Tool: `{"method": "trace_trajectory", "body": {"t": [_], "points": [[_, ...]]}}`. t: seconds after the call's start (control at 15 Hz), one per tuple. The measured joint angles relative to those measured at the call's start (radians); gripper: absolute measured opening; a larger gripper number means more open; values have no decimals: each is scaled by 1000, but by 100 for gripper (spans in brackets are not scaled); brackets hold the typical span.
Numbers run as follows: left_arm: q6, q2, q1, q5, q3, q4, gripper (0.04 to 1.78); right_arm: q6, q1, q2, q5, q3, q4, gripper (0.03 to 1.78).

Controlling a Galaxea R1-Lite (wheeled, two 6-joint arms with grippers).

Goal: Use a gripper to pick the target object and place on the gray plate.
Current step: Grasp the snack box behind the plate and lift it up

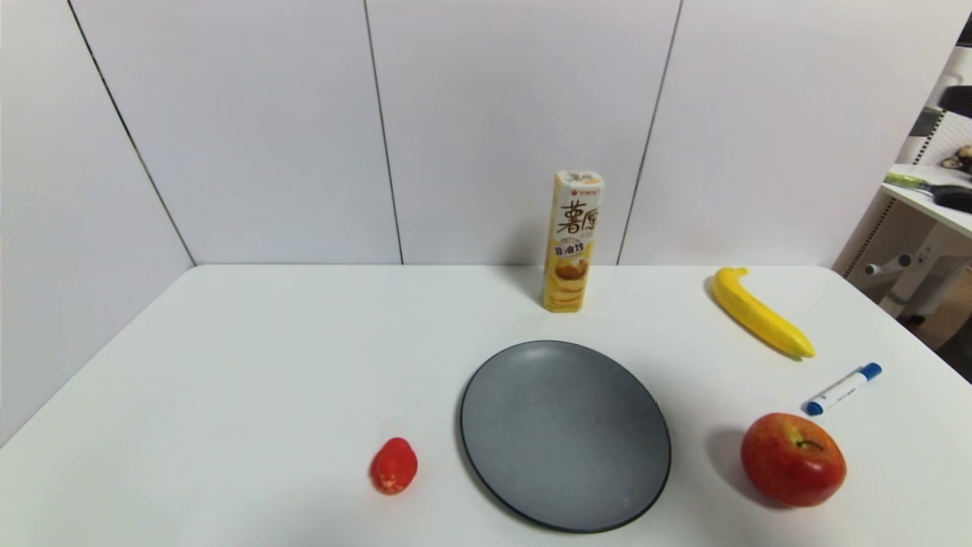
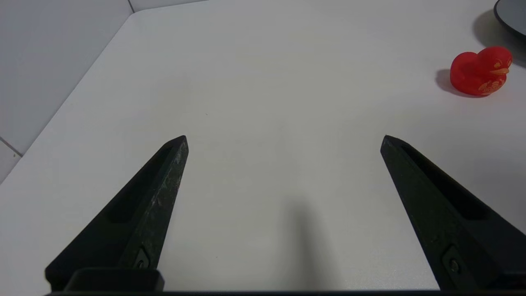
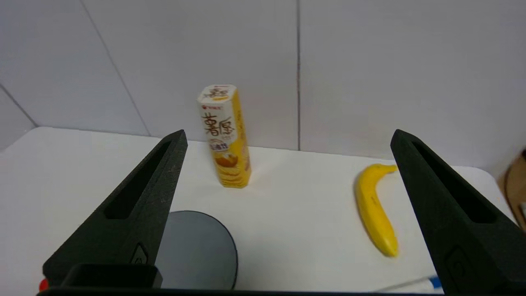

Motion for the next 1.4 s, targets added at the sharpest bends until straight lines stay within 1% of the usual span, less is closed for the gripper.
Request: {"method": "trace_trajectory", "body": {"t": [0.13,0.2,0.27,0.33,0.47,0.53,0.6,0.67,0.73,0.8,0.87,0.93,1.13,1.2,1.27,1.4], "points": [[0,0,0,0,0,0,169,0,58,133,20,-106,-3,171],[0,0,0,0,0,0,169,-1,87,201,38,-155,-6,171],[0,0,1,0,0,0,169,-3,111,260,66,-194,-8,171],[0,0,0,0,0,0,169,-11,132,310,113,-223,-9,171],[0,0,0,0,0,0,169,-45,157,391,250,-247,-9,171],[0,0,0,0,0,0,169,-66,162,424,303,-251,-10,171],[0,0,0,0,0,0,169,-77,165,454,326,-253,-11,171],[0,0,0,0,0,0,169,-77,169,482,322,-255,-17,171],[0,0,0,0,0,0,169,-74,174,507,297,-256,-28,171],[0,0,1,0,0,0,169,-69,179,529,249,-256,-42,171],[0,0,0,0,0,0,169,-52,188,544,187,-256,-47,171],[0,0,0,0,0,0,169,-19,206,558,111,-254,-47,171],[0,0,0,0,0,0,169,143,280,596,-154,-243,-42,171],[0,0,0,0,0,0,169,192,297,610,-216,-234,-44,171],[0,0,0,0,0,0,169,213,304,626,-237,-229,-49,171],[0,0,1,0,0,0,169,229,309,660,-242,-224,-68,171]]}}
